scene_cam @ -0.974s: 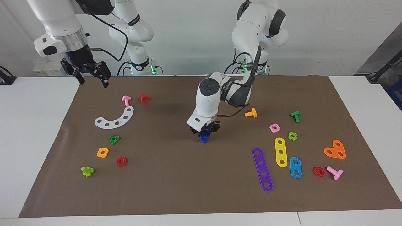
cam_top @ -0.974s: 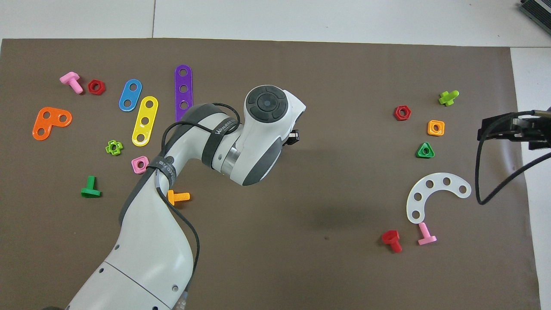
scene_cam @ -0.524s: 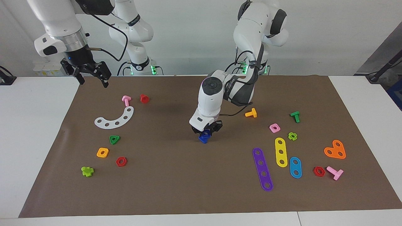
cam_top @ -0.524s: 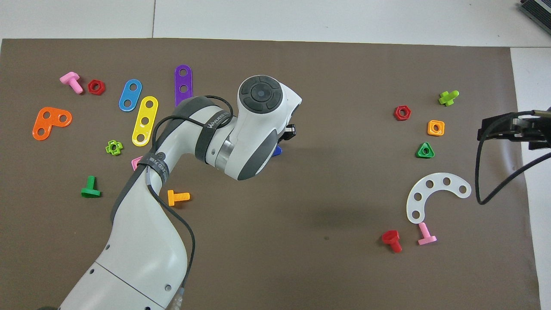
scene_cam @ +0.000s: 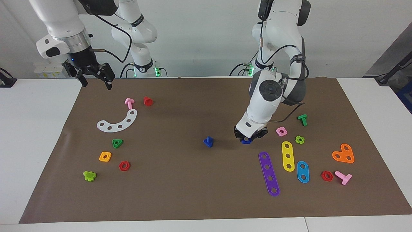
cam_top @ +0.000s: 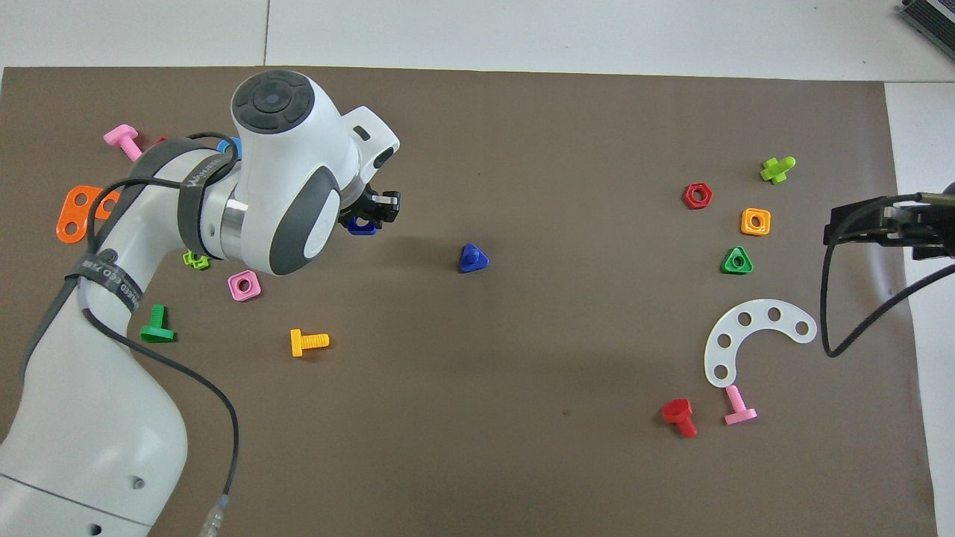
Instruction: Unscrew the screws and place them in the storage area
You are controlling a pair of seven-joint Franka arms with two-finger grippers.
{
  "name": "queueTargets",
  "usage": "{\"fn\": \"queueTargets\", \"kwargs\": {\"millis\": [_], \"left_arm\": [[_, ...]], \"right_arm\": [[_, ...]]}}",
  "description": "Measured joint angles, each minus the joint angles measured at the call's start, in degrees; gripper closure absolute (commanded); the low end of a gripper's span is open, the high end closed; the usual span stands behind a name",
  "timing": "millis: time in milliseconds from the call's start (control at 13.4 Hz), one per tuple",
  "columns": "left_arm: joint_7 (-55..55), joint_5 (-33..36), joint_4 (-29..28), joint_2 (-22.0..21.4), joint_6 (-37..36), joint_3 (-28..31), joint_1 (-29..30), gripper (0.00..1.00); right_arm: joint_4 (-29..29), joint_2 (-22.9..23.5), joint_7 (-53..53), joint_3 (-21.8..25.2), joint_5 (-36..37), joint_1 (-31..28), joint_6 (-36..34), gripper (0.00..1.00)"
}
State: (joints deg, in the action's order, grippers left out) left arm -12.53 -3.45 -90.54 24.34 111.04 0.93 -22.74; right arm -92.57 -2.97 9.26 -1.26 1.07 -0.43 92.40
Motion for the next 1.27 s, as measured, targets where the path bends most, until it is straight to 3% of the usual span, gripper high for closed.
{"fn": "queueTargets", "kwargs": {"millis": [225,449,674,749,974,1273], "left_arm": [[7.95,-0.05,-5.94,-2.84,0.08,0.04,3.22,0.57],[13.50,-0.06,-10.19,-4.15,3.36,0.04,5.75,0.51],[15.14,-0.07,-15.97,-5.10,12.49,0.03,6.75,0.07],[15.19,-0.07,-16.62,-5.22,13.54,0.01,6.75,0.00],[15.20,-0.07,-16.43,-6.13,14.09,0.03,7.43,0.00],[15.70,-0.07,-10.61,-7.52,7.37,0.09,11.33,0.00]], "right_arm": [[-0.78,1.28,-0.17,-0.13,-0.93,2.39,3.33,0.00],[-0.74,6.09,1.59,-0.25,-1.21,7.13,10.04,0.00],[-0.13,13.04,12.31,-0.47,-1.52,14.96,17.90,0.00],[0.03,15.39,16.43,-0.52,-1.51,18.39,20.66,0.00],[1.79,22.52,22.30,-0.54,-1.36,25.37,28.16,0.00],[7.91,28.12,23.91,-0.51,-1.13,28.47,28.55,0.00]]}}
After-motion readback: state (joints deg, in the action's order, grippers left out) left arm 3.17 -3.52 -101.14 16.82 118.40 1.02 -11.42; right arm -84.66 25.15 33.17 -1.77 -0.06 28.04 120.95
